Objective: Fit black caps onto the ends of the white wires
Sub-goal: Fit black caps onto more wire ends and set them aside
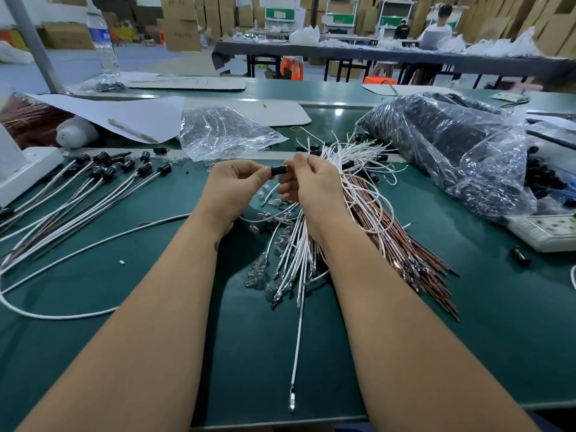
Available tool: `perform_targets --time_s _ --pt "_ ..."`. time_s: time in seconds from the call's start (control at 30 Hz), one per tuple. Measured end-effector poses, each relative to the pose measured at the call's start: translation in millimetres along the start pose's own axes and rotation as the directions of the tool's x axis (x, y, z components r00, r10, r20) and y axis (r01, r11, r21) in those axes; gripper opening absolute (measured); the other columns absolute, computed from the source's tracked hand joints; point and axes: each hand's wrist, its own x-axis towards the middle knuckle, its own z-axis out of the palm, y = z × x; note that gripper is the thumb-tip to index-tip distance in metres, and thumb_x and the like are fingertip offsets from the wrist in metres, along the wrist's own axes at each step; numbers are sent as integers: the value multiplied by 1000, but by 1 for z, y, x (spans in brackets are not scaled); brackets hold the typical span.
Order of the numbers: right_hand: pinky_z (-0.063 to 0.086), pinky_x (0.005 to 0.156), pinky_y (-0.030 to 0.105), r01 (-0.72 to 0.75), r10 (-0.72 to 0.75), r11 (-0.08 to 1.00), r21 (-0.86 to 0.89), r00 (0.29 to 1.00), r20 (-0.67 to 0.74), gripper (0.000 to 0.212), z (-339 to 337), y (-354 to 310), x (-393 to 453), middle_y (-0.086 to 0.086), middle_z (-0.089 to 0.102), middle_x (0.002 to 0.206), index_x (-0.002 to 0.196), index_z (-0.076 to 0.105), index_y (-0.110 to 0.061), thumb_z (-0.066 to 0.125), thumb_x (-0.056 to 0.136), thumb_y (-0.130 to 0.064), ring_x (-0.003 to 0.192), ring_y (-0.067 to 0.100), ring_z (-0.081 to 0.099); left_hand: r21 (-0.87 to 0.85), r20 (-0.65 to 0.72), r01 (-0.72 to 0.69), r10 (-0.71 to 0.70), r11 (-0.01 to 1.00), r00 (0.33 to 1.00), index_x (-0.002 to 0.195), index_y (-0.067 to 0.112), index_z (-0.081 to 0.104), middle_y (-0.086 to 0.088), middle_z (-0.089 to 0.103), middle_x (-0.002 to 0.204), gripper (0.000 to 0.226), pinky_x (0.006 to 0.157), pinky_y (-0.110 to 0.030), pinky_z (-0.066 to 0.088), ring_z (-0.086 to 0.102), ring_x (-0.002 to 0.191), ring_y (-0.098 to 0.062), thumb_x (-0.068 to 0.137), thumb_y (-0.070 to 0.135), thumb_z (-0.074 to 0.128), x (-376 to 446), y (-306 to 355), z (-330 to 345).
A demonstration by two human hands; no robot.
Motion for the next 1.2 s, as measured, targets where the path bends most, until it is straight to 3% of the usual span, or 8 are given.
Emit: perform_targets --time_s 0.1,0.43,0.67,0.73,0.83,0.97,1.1,1.2 --pt "49 44 22 -110 105 970 218 994 32 30 2 -5 -1 6 63 56 88 56 -4 42 104 -25 45 13 58 3 -17 -19 19 1000 1000 72 25 69 11 58 54 20 55 -12 38 46 53 -2 90 18 65 -2 2 1" --pt "50 49 20 44 -36 994 105 997 -75 14 6 -2 -1 1 65 58 86 53 -8 48 100 -8 47 10 59 -21 45 4 -3 1000 999 75 30 72 10 56 52 21 50 -15 37 44 52 -7 92 21 64 -2 4 -2" --pt "52 54 25 81 -69 993 91 990 -125 13 2 -7 0 7 62 72 88 56 -11 49 100 -13 55 11 60 319 -74 -179 213 931 974 90 14 74 3 62 64 11 54 -15 37 46 51 -1 90 14 63 -4 13 -22" --pt "53 56 28 66 -65 998 10 993 -99 14 1 -9 -1 5 60 73 89 57 -11 49 100 -15 57 13 58 494 -198 -219 354 842 914 95 14 74 4 65 74 15 64 -20 42 55 63 0 89 12 61 -3 16 -36" --pt "56 63 36 63 -81 986 -153 990 -113 15 -1 -12 -3 4 60 76 87 56 -16 48 100 -15 63 16 58 689 -514 93 394 719 762 112 26 68 1 64 113 27 94 -39 27 51 111 -21 90 18 54 -2 12 -59" --pt "41 60 30 61 -238 796 -602 947 -218 14 -10 -13 -2 -5 60 82 97 59 -19 45 96 -18 75 16 57 660 -587 288 238 693 774 132 29 50 -7 37 142 57 104 -52 18 26 134 -29 80 6 53 -3 4 -60" --pt "47 79 37 -45 -249 556 -830 944 -217 22 -23 -13 1 7 61 104 109 60 -11 47 91 -17 98 27 54 704 -287 113 135 701 949 121 22 63 -12 54 128 36 102 -43 34 40 121 -33 88 10 51 5 0 -42" --pt "39 94 40 -80 -144 274 -958 982 -123 35 -25 -9 0 15 54 119 109 61 -6 52 91 -35 112 32 45 648 -69 94 -65 756 996 121 25 63 -10 52 132 33 105 -43 36 45 121 -31 91 17 52 4 0 -20"
